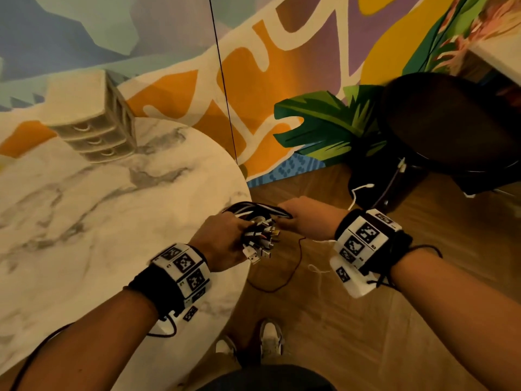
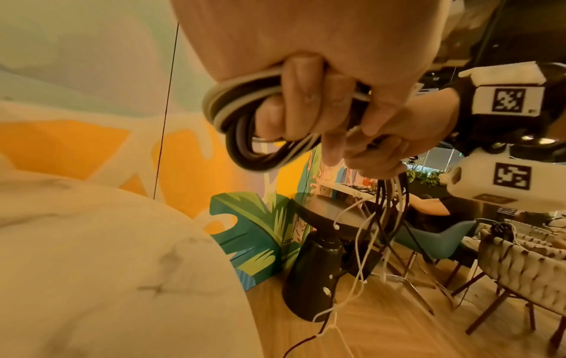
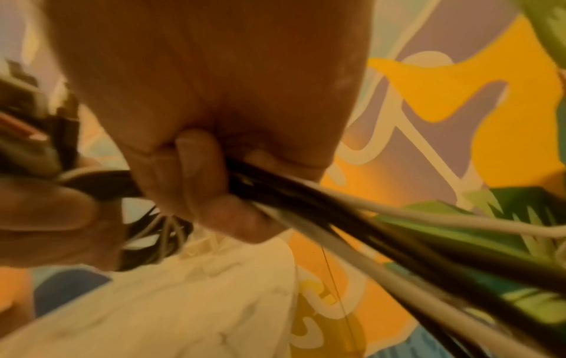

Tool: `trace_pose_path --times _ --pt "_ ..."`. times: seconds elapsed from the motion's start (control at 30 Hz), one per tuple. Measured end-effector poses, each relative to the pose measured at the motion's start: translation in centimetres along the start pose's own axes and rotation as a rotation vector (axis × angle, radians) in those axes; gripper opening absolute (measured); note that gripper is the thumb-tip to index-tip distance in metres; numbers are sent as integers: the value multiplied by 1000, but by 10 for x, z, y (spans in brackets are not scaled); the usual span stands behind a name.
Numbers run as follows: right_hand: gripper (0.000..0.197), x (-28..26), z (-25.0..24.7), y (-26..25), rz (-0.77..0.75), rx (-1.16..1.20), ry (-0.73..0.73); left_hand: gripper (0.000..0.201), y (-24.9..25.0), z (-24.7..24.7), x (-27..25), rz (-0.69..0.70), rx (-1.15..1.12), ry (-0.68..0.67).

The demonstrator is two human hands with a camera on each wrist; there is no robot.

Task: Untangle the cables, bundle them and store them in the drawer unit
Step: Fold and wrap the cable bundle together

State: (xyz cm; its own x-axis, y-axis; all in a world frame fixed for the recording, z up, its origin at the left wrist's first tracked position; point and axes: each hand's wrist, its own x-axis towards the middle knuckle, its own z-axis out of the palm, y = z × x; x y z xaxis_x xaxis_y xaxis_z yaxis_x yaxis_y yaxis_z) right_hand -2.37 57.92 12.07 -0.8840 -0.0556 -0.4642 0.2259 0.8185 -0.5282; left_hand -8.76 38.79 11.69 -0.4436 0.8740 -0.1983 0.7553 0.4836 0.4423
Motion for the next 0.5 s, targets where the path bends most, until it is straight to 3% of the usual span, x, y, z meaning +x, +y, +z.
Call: trace_pose_path --times 0.07,0.13,0.33,0.5 --pt "20 -4 3 -4 -15 152 39 42 3 -1 4 -39 57 27" --pt "19 -5 8 -5 -36 316 96 48 8 0 7 -74 63 88" --pt "24 -11 12 -5 -46 677 175 53 21 3 11 -211 -255 228" --pt "25 -17 18 -9 -64 849 214 22 24 8 15 -216 -460 262"
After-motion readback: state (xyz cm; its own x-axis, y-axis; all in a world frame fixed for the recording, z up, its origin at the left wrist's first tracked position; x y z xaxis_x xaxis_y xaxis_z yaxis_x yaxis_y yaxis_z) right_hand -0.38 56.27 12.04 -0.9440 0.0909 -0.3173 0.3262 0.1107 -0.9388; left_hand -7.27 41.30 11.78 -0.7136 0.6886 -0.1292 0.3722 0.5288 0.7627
